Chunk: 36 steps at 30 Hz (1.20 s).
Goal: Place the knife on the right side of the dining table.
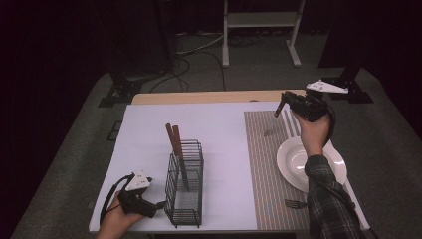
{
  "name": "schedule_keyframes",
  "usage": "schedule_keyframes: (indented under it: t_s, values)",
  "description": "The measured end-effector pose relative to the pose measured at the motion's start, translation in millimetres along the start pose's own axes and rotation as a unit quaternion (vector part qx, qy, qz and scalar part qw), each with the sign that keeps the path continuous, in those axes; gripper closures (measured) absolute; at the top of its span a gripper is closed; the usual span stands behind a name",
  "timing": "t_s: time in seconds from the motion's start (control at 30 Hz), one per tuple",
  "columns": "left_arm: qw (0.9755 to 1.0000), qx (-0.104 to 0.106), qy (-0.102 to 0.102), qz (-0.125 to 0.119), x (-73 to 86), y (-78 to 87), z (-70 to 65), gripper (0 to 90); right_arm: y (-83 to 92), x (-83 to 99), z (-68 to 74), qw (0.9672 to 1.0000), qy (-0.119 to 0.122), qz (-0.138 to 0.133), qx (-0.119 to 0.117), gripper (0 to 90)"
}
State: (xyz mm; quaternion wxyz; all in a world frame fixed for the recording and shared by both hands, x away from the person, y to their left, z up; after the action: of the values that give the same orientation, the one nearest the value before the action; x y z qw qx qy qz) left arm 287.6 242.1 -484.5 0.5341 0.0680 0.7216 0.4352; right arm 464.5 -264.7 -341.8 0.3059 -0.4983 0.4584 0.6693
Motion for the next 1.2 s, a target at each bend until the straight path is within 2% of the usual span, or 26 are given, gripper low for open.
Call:
schedule_keyframes:
  t_s: [0.53,1.0,1.2]
  values:
    - [1.0,0.0,0.0,0.0,0.0,0.0,0.0,0.0,8.6,10.8,-27.3,0.9992,-0.027,0.007,0.028,72.4]
    - [1.0,0.0,0.0,0.0,0.0,0.0,0.0,0.0,12.9,19.4,-41.9,0.9981,-0.04,0.019,0.042,63.9]
    - [1.0,0.0,0.0,0.0,0.0,0.0,0.0,0.0,14.7,24.5,-47.3,0.9973,-0.054,0.022,0.044,62.2]
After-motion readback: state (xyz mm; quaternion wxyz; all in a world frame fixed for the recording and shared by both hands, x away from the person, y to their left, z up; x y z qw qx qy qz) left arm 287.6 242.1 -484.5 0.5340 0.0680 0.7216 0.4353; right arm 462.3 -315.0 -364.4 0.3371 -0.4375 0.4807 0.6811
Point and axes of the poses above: each handheld gripper's, and its own axes: y roughly backward along the jaws, x roughly out of its underside, z roughly to its left, the point moved 3 cm from there along -y, roughly forward along the jaws, and after that the axes turned 6 degrees about x, right-handed, at the moved point
